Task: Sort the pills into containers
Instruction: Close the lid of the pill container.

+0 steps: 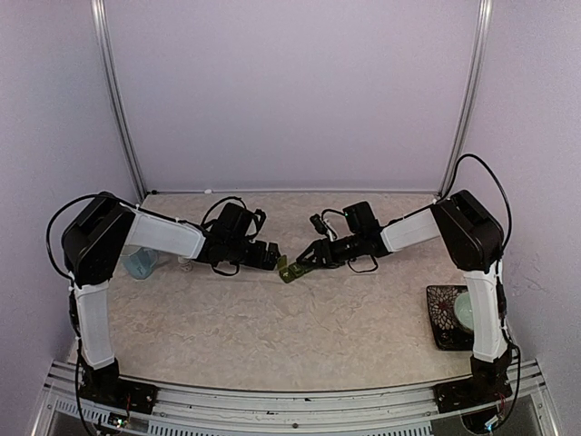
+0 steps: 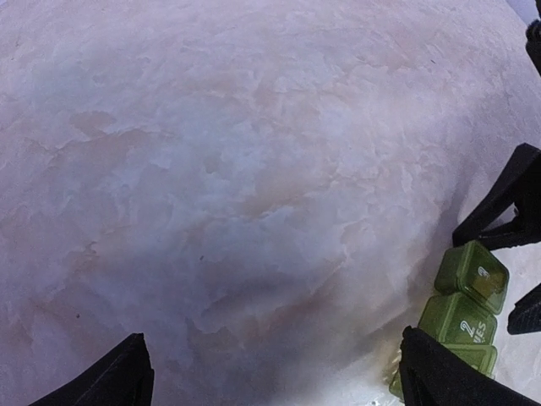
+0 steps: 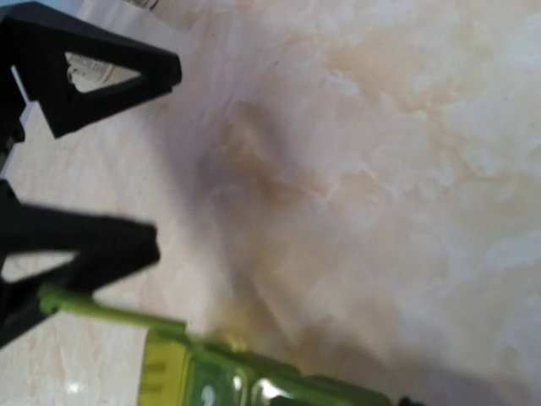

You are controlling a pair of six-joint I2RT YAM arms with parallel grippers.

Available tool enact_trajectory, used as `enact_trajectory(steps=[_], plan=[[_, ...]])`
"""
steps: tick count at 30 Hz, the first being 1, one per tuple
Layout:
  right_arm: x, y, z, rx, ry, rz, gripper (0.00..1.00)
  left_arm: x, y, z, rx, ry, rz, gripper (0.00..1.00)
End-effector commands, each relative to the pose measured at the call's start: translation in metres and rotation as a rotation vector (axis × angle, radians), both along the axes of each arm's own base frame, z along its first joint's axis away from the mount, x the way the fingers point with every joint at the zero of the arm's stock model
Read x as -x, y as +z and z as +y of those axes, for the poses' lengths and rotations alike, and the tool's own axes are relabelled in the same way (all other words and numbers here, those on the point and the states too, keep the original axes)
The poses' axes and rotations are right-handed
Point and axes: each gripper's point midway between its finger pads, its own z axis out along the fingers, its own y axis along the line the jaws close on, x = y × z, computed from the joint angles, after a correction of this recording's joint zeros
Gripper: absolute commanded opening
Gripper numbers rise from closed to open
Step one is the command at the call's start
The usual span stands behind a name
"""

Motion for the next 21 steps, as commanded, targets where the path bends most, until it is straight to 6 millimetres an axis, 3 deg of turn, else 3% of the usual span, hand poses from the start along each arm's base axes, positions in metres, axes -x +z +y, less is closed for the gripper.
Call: enact_trajectory(steps=[1, 21], plan=[[0.01, -0.021, -0.002, 0.083, -0.015, 0.045, 0.63, 0.009, 0.01, -0.015, 0.047, -0.087, -0.024, 0.99], [0.013, -0.033, -0.003, 0.175, -0.033, 0.028, 0.4, 0.022, 0.02, -0.015, 0.08, -0.102, -0.05, 0.99]])
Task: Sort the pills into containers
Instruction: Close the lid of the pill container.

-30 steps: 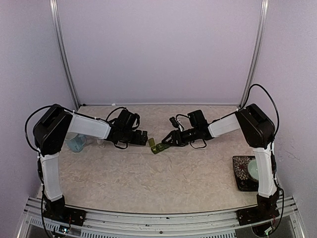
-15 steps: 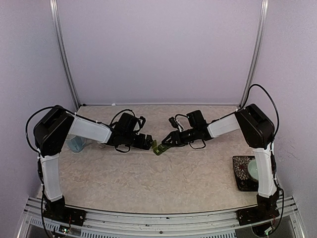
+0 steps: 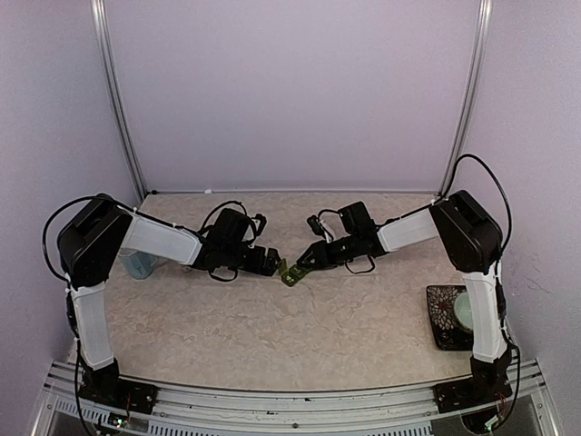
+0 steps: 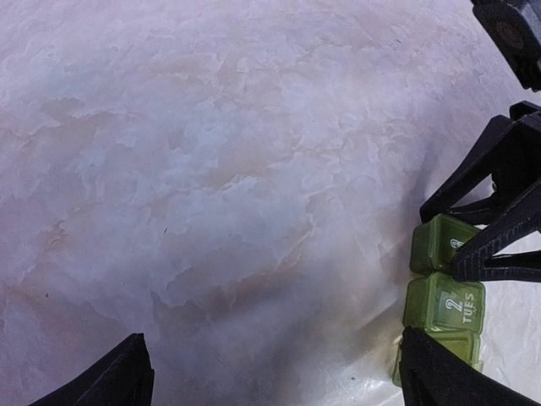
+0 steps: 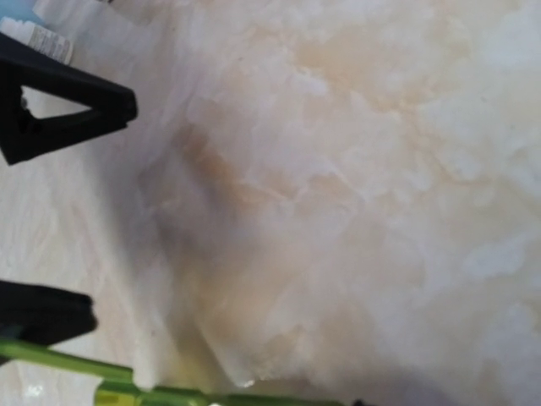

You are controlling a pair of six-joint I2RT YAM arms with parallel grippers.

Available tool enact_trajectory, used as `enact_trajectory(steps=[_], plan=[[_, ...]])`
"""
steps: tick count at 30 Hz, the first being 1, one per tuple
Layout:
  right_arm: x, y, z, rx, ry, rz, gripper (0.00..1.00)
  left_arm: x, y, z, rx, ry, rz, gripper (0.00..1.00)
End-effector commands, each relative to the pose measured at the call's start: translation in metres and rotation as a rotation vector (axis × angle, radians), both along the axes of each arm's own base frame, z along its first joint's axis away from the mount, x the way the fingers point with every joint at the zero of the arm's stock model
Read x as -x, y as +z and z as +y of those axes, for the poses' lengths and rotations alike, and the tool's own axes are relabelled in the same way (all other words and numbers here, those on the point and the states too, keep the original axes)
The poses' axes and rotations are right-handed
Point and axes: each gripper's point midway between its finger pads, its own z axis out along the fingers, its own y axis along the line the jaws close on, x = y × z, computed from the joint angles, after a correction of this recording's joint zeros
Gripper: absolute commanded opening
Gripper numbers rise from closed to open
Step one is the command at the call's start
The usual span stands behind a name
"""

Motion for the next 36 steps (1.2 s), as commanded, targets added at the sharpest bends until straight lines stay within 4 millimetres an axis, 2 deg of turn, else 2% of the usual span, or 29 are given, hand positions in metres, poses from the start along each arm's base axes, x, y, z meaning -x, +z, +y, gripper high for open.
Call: enact_trajectory(steps=[1, 8, 12, 25, 36], plan=[[0.016, -0.025, -0.007, 0.096, -0.01, 0.069, 0.38, 0.002, 0.025, -0.007, 0.045, -0.03, -0.055, 0.99], [0.016, -0.025, -0.006, 0.102, -0.01, 0.064, 0.34, 0.013, 0.031, -0.015, 0.081, -0.068, -0.056, 0.99], [0.016, -0.026, -0.006, 0.106, -0.013, 0.064, 0.33, 0.02, 0.028, -0.022, 0.075, -0.096, -0.046, 0.99], [0.015, -0.025, -0.007, 0.112, -0.018, 0.06, 0.31, 0.044, -0.005, -0.032, 0.009, -0.135, 0.002, 0.99], [0.014, -0.024, -0.006, 0.11, -0.02, 0.064, 0.31, 0.047, -0.03, -0.019, -0.105, -0.102, 0.031, 0.99]])
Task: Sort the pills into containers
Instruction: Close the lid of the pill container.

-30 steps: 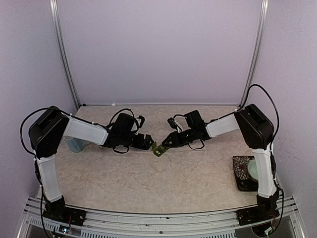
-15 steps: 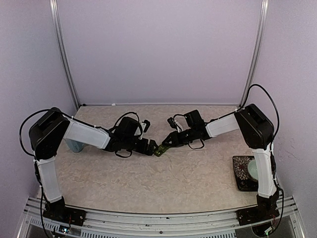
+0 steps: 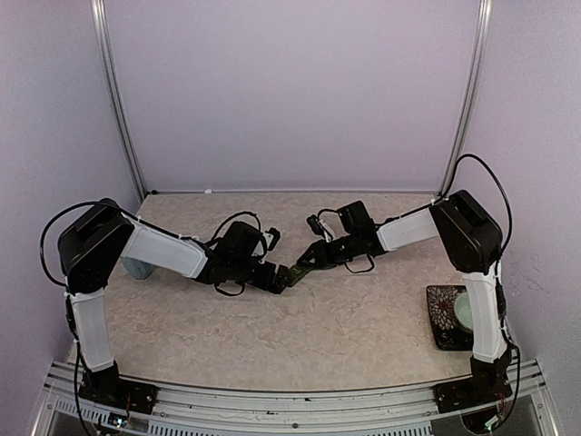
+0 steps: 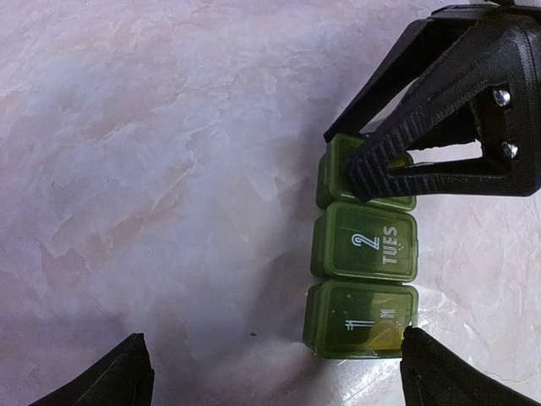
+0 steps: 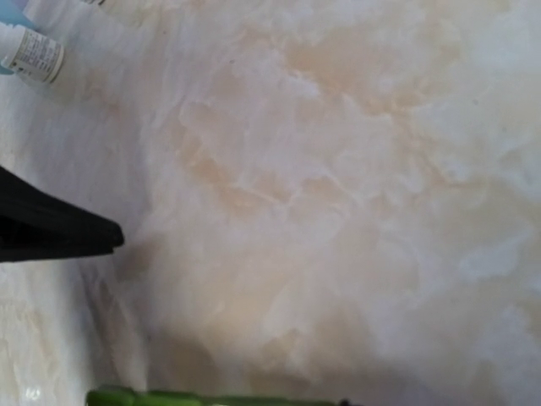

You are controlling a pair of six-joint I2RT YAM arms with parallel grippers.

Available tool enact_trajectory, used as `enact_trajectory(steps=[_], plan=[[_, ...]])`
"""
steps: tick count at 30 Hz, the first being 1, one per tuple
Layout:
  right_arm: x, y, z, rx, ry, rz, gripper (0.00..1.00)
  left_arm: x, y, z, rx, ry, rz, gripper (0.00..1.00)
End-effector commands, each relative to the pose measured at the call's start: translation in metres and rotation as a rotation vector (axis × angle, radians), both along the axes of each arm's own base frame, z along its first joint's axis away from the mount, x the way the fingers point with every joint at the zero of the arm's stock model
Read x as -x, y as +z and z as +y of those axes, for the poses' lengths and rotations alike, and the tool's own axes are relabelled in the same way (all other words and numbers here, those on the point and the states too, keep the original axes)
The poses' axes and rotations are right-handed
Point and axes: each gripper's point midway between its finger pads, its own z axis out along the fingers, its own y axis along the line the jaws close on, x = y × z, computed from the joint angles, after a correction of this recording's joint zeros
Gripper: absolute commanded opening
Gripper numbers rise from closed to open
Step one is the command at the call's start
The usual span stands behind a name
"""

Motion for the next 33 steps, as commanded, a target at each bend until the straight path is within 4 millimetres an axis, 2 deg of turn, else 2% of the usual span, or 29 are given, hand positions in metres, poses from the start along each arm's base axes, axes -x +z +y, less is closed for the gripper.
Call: enact_trajectory(steps=[1, 6, 14, 21, 27, 30, 33], plan=[[0.016, -0.023, -0.006, 0.09, -0.012, 0.071, 0.31, 0.001, -0.023, 0.012, -0.099, 0.025, 0.02, 0.99], [0.016, -0.022, -0.006, 0.09, -0.01, 0.069, 0.3, 0.0, -0.033, 0.012, -0.126, 0.02, 0.037, 0.98], [0.015, -0.021, -0.006, 0.098, -0.009, 0.068, 0.3, 0.005, -0.034, 0.007, -0.116, -0.009, 0.067, 0.95], [0.014, -0.019, -0.006, 0.104, -0.008, 0.063, 0.3, 0.021, -0.051, 0.014, -0.126, -0.028, 0.11, 0.9], [0.013, -0.019, -0.006, 0.107, -0.008, 0.068, 0.3, 0.032, -0.057, 0.013, -0.14, -0.048, 0.114, 0.89], [0.013, -0.018, -0.005, 0.103, -0.005, 0.065, 0.3, 0.025, -0.05, 0.018, -0.134, -0.014, 0.088, 0.92], [0.013, -0.017, -0.004, 0.095, -0.004, 0.068, 0.3, 0.01, -0.025, 0.021, -0.07, 0.032, 0.049, 0.94]])
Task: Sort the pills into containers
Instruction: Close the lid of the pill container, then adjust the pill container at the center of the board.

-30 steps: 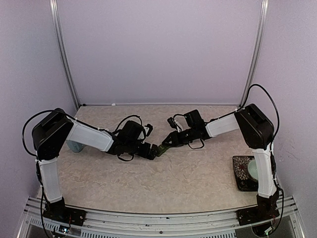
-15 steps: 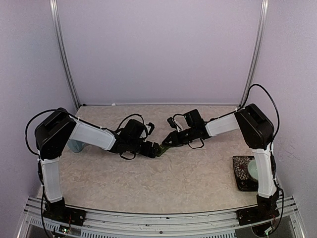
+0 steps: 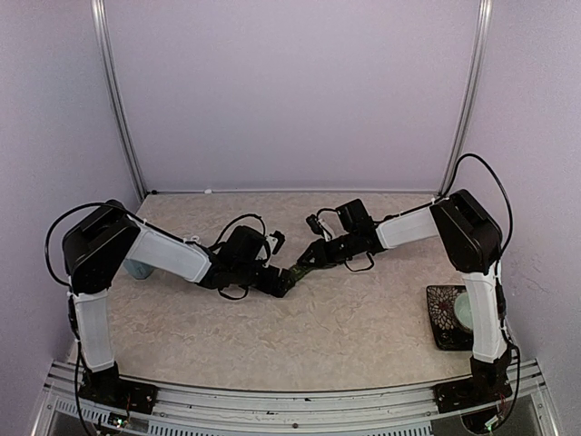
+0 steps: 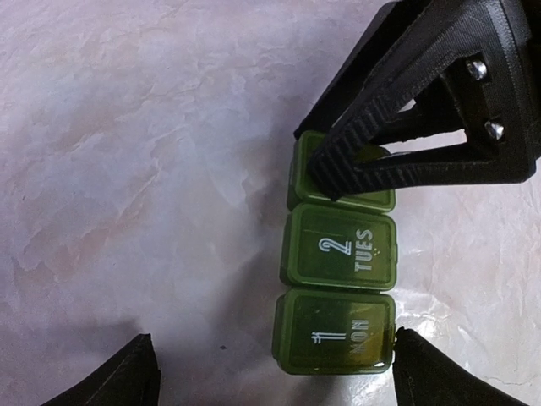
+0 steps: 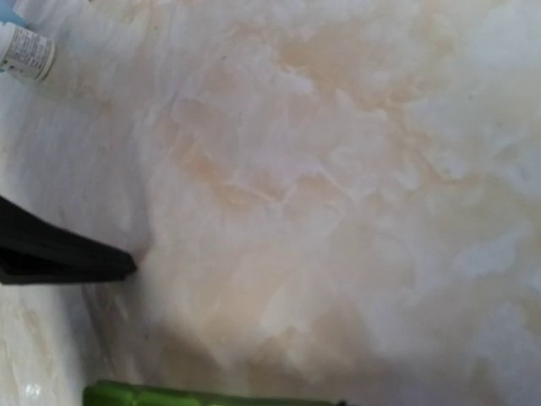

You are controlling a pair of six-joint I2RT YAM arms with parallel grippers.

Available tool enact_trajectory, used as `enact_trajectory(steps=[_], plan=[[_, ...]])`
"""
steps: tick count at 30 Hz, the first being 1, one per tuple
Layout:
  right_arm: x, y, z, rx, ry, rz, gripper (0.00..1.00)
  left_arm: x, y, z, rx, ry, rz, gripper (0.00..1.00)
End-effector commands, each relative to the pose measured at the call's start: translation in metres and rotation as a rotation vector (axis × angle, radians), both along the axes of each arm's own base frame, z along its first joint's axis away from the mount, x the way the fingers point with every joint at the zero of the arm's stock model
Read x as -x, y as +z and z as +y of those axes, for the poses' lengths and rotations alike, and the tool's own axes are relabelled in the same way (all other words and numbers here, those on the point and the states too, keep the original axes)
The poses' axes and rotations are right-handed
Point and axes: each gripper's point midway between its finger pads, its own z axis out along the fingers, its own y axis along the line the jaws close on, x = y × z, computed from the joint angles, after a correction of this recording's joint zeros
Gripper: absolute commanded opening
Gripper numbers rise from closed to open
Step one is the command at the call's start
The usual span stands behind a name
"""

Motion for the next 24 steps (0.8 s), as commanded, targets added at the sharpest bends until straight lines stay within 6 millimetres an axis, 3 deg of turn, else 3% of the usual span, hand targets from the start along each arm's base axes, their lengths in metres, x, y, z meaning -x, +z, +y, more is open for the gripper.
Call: enact_trajectory(steps=[1, 5, 8, 12, 19, 24], plan=[[0.014, -0.016, -0.003, 0.064, 0.001, 0.053, 0.31, 0.002, -0.006, 0.033, -0.049, 0.072, 0.05, 0.95], [0.018, -0.011, -0.002, 0.048, 0.001, 0.056, 0.35, -0.009, 0.05, 0.034, 0.036, 0.1, -0.048, 0.98], [0.022, -0.006, 0.0, 0.044, 0.004, 0.052, 0.43, -0.007, 0.071, 0.034, 0.069, 0.1, -0.075, 0.99], [0.031, 0.001, 0.004, 0.033, 0.0, 0.062, 0.49, -0.002, 0.069, 0.035, 0.084, 0.1, -0.049, 0.99], [0.056, 0.011, 0.009, -0.029, 0.015, 0.098, 0.51, 0.007, 0.049, 0.039, 0.083, 0.104, -0.015, 0.99], [0.065, 0.009, 0.002, -0.009, 0.023, 0.07, 0.56, 0.015, 0.043, 0.035, 0.073, -0.005, -0.028, 0.99]])
